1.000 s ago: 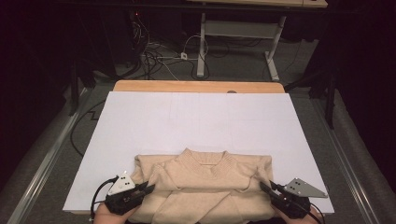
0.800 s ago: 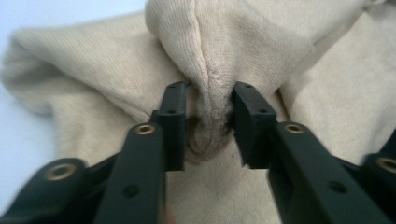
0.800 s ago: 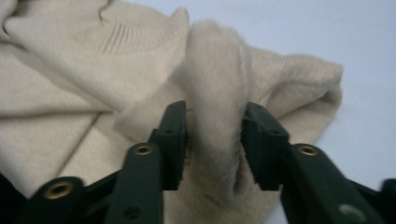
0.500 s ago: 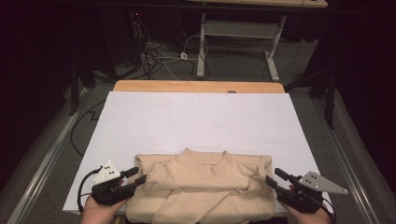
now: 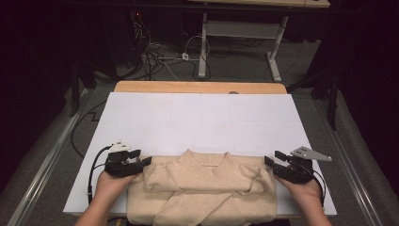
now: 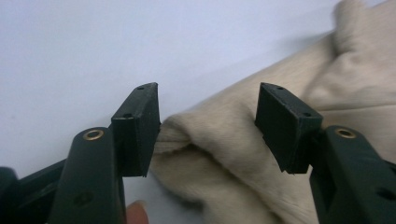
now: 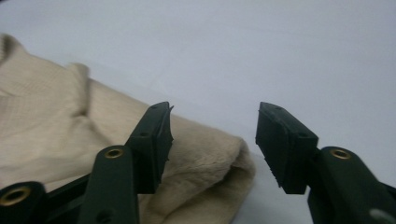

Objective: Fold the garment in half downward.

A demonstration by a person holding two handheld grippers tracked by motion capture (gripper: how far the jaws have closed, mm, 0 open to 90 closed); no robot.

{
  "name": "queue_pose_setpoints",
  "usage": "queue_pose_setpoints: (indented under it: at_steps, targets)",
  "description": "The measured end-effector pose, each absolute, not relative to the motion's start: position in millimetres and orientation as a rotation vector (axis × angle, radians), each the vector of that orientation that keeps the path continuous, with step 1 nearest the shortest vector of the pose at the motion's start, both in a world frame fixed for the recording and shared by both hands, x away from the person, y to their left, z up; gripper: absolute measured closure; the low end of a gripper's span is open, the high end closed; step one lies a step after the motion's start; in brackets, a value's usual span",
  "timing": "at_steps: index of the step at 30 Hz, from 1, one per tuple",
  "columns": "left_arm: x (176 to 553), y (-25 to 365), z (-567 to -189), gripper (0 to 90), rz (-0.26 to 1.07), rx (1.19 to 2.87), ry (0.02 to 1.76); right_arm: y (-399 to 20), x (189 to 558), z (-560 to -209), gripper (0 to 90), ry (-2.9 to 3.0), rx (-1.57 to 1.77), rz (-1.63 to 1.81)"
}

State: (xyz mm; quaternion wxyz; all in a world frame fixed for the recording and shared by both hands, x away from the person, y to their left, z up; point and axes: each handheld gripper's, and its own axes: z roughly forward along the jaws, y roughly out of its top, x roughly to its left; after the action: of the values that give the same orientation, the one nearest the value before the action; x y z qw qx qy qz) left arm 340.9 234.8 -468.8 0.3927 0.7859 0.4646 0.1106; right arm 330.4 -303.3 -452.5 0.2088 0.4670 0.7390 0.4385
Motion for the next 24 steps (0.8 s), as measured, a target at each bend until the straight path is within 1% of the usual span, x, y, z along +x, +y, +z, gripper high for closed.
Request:
queue_pose_setpoints:
  at_steps: [4,6,8,12,13,14,16,19,22,24]
  targets:
    - [345,236,-475,38.8,0.277,2.041,1.197,-303,342,-466,40.9,2.092,1.364,1.146]
    - [346,236,-476,38.9,0.261,2.051,1.199,-303,344,-472,40.4,2.119,1.377,1.126]
    - [347,235,-479,41.1,0.242,2.061,1.201,-302,346,-476,40.5,2.154,1.397,1.105]
    - [348,233,-483,52.0,0.224,2.039,1.189,-299,346,-476,50.6,2.189,1.372,1.099]
    - [348,232,-483,56.8,0.207,2.037,1.178,-299,346,-477,56.0,2.195,1.372,1.112]
    - [348,232,-483,61.2,0.199,2.036,1.172,-298,345,-476,59.3,2.207,1.366,1.118]
    - [348,232,-484,66.9,0.189,2.034,1.154,-297,344,-476,67.1,2.216,1.355,1.129]
    - [345,229,-483,72.2,0.237,2.044,1.135,-296,342,-476,73.9,2.22,1.321,1.131]
    - [345,228,-476,74.4,0.326,2.05,1.097,-294,339,-474,76.4,2.189,1.294,1.129]
    - [348,227,-472,75.0,0.36,2.045,1.087,-294,341,-468,77.1,2.159,1.261,1.131]
